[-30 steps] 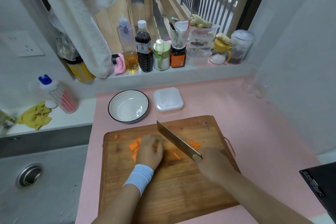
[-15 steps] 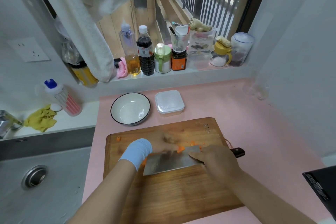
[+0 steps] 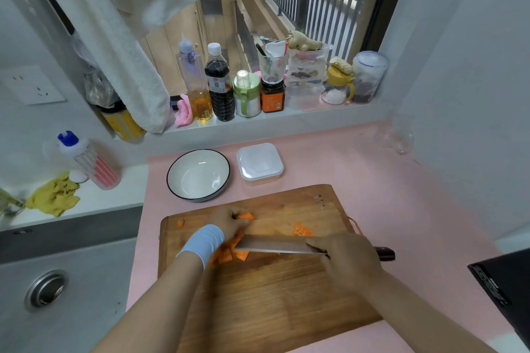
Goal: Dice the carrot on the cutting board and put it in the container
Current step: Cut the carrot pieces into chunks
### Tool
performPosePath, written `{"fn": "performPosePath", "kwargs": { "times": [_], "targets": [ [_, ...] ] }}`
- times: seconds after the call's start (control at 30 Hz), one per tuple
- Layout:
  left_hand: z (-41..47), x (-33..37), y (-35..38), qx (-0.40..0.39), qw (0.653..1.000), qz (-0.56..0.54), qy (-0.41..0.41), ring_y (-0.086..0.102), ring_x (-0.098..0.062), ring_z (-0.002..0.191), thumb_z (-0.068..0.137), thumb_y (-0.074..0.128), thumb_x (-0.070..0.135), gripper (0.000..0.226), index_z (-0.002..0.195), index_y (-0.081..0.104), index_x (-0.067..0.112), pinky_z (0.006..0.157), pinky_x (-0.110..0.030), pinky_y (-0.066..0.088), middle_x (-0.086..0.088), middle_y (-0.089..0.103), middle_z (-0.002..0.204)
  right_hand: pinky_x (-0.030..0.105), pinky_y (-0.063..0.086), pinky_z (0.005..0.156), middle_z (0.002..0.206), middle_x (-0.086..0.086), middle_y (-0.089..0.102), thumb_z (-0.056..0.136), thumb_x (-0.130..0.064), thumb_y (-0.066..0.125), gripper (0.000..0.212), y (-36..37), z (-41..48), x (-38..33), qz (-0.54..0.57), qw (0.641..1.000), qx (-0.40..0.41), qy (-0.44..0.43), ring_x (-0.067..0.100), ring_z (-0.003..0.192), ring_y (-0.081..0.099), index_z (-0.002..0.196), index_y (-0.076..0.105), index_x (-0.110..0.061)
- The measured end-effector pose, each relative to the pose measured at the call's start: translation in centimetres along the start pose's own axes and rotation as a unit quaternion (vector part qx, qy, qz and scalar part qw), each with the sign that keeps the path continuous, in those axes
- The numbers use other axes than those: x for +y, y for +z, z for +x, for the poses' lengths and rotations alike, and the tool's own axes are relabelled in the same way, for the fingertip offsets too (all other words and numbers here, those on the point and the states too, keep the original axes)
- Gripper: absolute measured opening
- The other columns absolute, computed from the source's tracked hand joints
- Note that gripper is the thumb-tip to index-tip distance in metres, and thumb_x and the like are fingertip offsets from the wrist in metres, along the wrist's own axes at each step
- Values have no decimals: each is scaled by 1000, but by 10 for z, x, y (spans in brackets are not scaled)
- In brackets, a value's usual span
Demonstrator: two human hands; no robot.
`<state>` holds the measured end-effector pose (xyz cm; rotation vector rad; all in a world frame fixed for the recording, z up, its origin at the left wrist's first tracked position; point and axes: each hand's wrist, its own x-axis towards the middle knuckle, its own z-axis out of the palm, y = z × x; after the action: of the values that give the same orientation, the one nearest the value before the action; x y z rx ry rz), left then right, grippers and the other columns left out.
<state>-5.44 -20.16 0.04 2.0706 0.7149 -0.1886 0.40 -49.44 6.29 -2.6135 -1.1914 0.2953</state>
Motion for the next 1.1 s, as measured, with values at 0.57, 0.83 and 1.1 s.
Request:
{"fn": "performPosePath", "kwargs": {
  "times": [0.57,0.83,1.1],
  "targets": [
    [-22,0,64,-7,935,237,263,38,-15,116,95,54,25,43,137,55,29,103,-23,29,7,50,123,26,41,56,74,-8,64,101,-31,48,23,20,0,-27,196,940,-35,277,10,68,62,88,66,-28],
    [-30,-5,72,-4,933,259,251,43,-17,115,94,58,32,39,132,59,22,99,-23,35,-1,52,114,26,36,54,71,-10,62,99,-29,48,22,27,-5,-40,199,936,-43,288,10,68,59,82,62,-31],
    [-48,-15,86,93,951,209,208,46,-15,109,85,65,43,49,129,59,22,96,-22,38,3,58,109,30,39,57,68,-7,60,102,-36,44,40,34,-9,-53,223,935,-57,270,13,69,59,64,49,-29]
  ]
}}
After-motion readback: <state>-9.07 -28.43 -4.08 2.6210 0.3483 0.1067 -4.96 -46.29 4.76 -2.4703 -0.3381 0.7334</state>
